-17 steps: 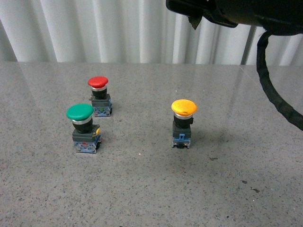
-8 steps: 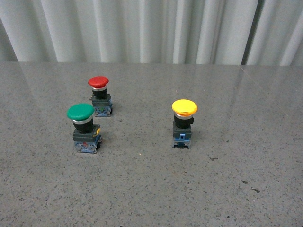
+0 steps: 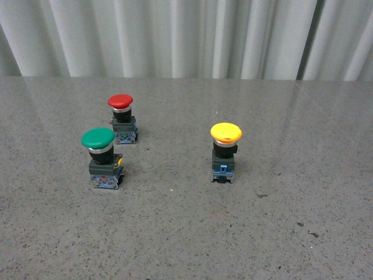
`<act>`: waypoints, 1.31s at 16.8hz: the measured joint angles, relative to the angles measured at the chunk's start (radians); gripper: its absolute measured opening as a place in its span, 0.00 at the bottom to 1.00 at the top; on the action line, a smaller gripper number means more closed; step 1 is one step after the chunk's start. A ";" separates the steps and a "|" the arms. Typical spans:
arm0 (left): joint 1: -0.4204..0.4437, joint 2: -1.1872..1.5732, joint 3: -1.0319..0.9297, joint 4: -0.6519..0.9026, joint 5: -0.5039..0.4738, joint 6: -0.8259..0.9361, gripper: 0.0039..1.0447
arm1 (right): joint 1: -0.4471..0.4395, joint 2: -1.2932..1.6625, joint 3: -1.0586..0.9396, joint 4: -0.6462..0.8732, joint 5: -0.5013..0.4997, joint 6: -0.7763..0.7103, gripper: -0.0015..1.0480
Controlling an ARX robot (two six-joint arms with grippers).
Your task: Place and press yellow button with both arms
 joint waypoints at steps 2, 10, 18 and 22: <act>0.000 0.000 0.000 0.000 -0.003 0.000 0.94 | -0.080 -0.058 -0.024 -0.038 -0.056 -0.001 0.02; 0.000 0.000 0.000 0.000 -0.001 0.000 0.94 | -0.073 -0.236 -0.071 -0.142 -0.066 -0.001 0.02; 0.000 0.000 0.000 0.000 0.000 0.000 0.94 | -0.073 -0.437 -0.070 -0.402 -0.069 -0.001 0.02; 0.000 0.000 0.000 0.000 0.000 0.000 0.94 | -0.073 -0.516 -0.070 -0.438 -0.068 -0.001 0.08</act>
